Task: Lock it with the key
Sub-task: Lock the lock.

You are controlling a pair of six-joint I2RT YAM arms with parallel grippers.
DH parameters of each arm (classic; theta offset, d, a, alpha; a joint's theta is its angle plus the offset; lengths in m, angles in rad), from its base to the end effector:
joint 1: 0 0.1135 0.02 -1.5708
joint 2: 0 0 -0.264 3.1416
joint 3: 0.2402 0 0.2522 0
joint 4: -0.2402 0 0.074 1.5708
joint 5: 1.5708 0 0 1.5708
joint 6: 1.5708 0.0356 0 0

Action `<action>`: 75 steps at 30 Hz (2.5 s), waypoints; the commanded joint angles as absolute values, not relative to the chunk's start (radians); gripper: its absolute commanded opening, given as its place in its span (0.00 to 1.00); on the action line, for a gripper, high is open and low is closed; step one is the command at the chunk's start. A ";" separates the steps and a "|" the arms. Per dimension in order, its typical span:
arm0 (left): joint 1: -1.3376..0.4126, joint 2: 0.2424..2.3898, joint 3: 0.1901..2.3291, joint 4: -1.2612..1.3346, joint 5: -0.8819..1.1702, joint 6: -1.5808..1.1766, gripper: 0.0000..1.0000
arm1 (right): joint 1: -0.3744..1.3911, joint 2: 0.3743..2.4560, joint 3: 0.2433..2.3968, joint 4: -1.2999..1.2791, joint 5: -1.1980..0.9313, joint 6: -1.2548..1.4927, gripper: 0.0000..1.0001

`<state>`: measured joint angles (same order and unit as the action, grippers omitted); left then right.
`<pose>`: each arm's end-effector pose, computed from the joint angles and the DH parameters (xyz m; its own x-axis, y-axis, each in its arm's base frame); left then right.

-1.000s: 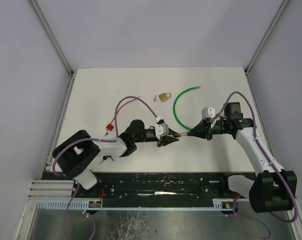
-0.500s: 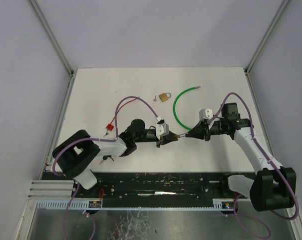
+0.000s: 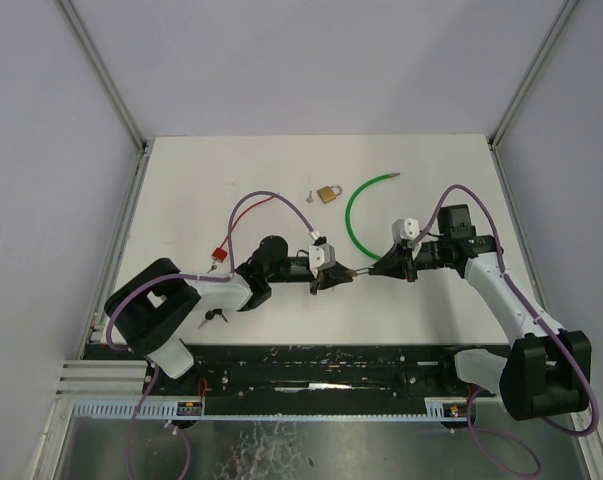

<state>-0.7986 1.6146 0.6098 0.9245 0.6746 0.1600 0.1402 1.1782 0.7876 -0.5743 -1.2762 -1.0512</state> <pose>0.2039 -0.2412 0.1945 0.1031 0.0725 -0.9920 0.9901 0.0885 0.1093 0.2095 0.0640 0.2503 0.0995 -0.2405 -0.9655 -0.9946 0.0053 -0.1038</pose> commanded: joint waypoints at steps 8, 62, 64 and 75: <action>-0.787 1.592 0.616 1.022 0.717 0.168 0.01 | 0.115 1.104 0.842 -0.650 -1.208 -1.120 0.00; -0.772 1.578 0.589 1.114 0.848 0.146 0.01 | 0.301 1.240 0.761 -0.462 -1.137 -0.973 0.00; -0.772 1.580 0.591 1.117 0.852 0.142 0.01 | 0.316 1.249 0.759 -0.449 -1.123 -0.960 0.00; -0.765 1.581 0.577 1.168 0.852 0.126 0.00 | 0.393 1.307 0.759 -0.352 -1.092 -0.859 0.00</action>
